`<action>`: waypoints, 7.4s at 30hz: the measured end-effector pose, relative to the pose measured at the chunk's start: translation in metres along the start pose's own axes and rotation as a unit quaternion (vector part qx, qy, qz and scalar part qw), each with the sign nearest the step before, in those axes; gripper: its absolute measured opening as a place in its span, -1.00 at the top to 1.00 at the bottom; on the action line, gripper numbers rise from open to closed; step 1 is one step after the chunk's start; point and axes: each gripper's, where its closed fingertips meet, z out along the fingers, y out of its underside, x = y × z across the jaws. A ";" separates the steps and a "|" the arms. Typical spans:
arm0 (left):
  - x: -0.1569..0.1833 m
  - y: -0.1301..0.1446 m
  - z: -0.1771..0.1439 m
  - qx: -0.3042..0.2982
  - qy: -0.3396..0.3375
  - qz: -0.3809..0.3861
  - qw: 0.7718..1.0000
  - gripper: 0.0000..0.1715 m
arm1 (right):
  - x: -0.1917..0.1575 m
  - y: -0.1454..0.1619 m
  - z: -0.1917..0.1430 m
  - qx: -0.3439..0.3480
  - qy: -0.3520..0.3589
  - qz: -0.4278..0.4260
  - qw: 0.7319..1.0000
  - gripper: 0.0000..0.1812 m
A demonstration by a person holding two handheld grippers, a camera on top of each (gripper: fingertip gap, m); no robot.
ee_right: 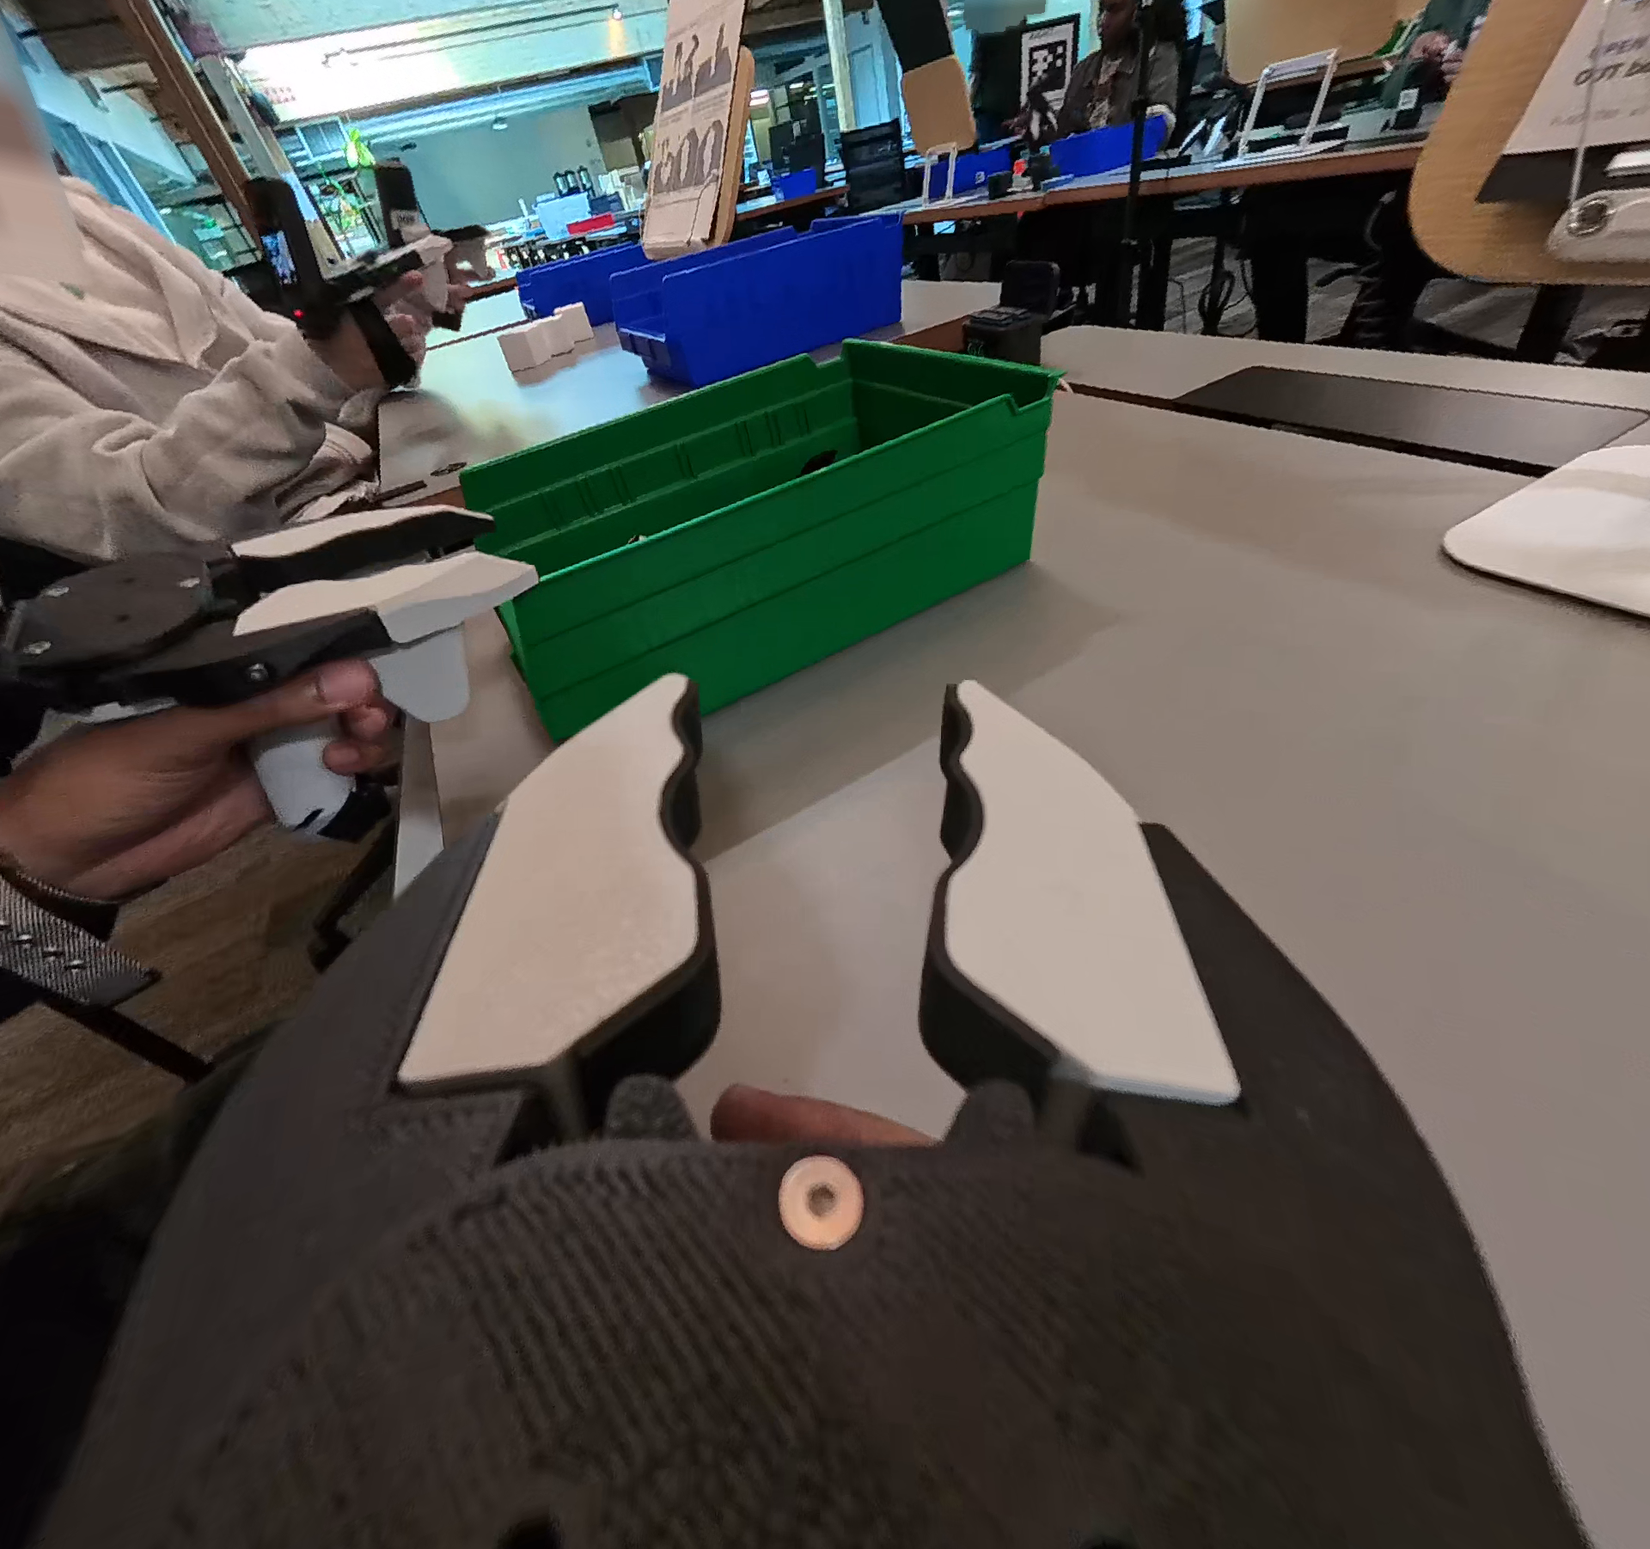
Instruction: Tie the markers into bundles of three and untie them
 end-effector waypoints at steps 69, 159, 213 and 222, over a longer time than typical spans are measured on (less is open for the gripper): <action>-0.091 0.028 -0.029 -0.061 -0.013 -0.144 0.988 0.48 | -0.118 0.018 0.233 -0.406 -0.160 -0.182 0.881 0.40; 0.206 0.044 -0.063 -0.084 0.452 0.166 0.872 0.21 | -0.008 0.039 -0.100 -0.378 -0.084 -0.146 0.910 0.95; 0.266 0.058 -0.106 -0.271 0.572 0.058 0.772 0.43 | -0.063 0.056 -0.115 -0.417 -0.232 -0.284 0.832 0.95; 0.255 0.056 -0.093 -0.264 0.548 0.024 0.793 0.58 | -0.056 0.039 -0.101 -0.346 -0.198 -0.294 0.868 0.95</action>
